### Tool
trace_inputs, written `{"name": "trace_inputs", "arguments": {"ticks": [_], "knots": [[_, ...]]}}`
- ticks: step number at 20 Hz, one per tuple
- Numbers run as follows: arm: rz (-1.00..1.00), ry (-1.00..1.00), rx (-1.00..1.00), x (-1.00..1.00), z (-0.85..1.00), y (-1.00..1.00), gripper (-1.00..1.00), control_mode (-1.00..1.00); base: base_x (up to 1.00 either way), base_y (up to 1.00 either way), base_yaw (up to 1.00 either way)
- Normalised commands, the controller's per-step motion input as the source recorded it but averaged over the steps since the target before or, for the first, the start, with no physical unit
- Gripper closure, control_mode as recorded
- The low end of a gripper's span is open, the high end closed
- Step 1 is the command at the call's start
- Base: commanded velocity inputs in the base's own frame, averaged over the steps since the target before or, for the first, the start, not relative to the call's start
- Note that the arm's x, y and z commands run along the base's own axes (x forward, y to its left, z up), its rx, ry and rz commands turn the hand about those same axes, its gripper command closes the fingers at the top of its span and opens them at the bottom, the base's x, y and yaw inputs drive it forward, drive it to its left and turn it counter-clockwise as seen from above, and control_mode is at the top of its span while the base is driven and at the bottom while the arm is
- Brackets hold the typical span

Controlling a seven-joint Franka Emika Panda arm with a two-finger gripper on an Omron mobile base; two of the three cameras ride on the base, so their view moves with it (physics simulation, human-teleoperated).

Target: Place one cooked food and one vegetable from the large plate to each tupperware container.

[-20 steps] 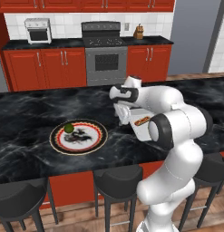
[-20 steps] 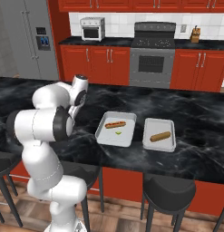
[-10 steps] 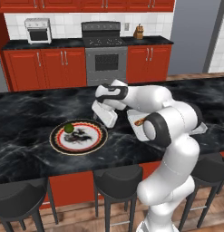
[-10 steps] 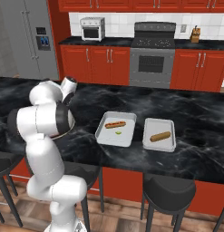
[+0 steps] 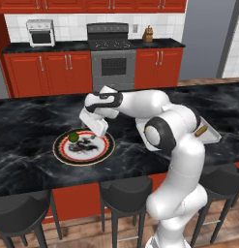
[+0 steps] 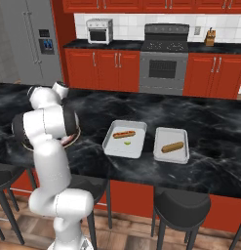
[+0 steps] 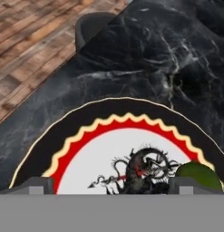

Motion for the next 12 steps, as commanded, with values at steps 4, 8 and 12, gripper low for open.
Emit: {"name": "trace_inputs", "arguments": {"ticks": [4, 8, 12], "knots": [[0.05, 0.00, 0.00, 0.42, -0.02, 0.12, -1.00, -1.00, 0.00, 0.00, 0.00], [0.09, -0.02, 0.00, 0.52, -0.09, 0.15, -1.00, -1.00, 0.00, 0.00, 0.00], [0.09, 0.00, 0.00, 0.45, -0.25, 0.33, -1.00, -1.00, 0.00, 0.00, 0.00]]}}
